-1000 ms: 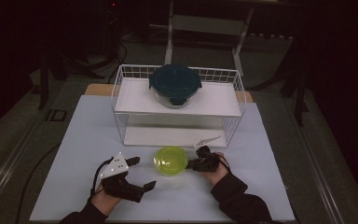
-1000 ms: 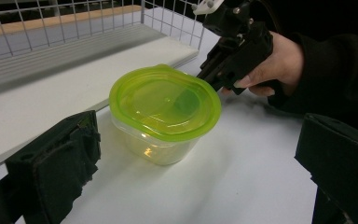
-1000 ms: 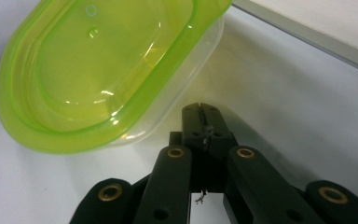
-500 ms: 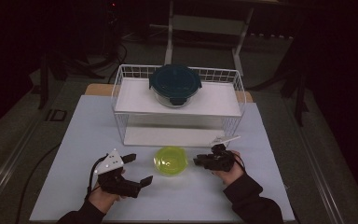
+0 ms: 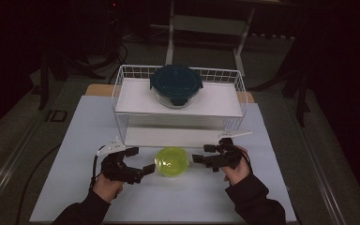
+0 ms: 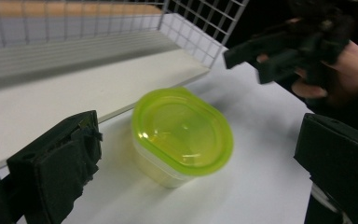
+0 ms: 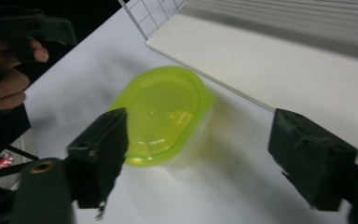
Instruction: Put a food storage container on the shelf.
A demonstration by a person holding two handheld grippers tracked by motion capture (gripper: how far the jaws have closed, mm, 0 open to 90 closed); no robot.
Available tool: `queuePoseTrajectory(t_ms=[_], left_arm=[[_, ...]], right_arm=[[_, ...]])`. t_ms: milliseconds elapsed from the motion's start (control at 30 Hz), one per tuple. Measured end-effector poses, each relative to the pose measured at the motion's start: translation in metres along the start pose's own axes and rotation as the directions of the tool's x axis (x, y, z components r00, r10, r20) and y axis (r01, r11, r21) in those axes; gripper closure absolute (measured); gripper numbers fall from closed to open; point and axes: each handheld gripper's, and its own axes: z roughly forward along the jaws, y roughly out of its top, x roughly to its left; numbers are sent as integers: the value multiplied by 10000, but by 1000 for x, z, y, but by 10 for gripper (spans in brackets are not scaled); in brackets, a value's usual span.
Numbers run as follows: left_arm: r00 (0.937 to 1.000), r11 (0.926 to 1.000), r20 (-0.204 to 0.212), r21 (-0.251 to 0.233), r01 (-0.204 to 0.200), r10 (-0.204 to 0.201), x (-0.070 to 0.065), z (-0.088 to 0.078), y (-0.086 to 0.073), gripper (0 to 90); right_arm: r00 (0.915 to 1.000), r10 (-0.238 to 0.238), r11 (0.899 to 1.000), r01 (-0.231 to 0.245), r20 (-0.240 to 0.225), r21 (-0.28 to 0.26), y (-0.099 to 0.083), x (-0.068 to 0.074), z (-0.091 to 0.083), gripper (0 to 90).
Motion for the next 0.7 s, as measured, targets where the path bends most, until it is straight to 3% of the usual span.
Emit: queuePoseTrajectory(t_ms=[100,200,267,367,400,433,500,533,600,700], left_arm=[[9978,9978,170,163,644,-647,6,8,2,0],[9892,9887,185,401,1445,-1454,12,18,3,0],[9773,9774,433,510,2050,-2073,17,25,2,0],[9616,9604,382,752,2685,-2718,22,32,0,44],[9562,9540,349,875,2867,-2906,23,34,-1,50],[9467,9445,448,969,3138,-3191,25,36,-3,73],[9285,9238,349,1209,3632,-3696,28,40,-5,147],[9224,9158,363,1407,3763,-3846,28,43,-7,166],[9146,9050,353,1650,3921,-4027,28,46,-10,223],[9001,8873,306,1856,4221,-4346,29,50,-13,316]], right_arm=[[9999,61,9999,-59,-160,134,2,-3,6,162],[9972,670,9964,-651,-335,541,3,-8,14,197],[9932,1098,9910,-1064,-398,807,3,-10,20,189],[9772,2001,9746,-1910,-714,1171,3,-13,30,169],[9750,2083,9722,-1976,-779,1258,2,-14,32,200],[9740,2158,9699,-2056,-690,1304,1,-14,34,229],[9639,2520,9609,-2388,-858,1401,1,-16,37,297],[9600,2672,9569,-2539,-840,1412,1,-17,39,330],[9507,3001,9437,-2839,-785,1701,1,-18,42,418],[9543,2917,9400,-2735,-649,2040,-2,-18,46,528]])
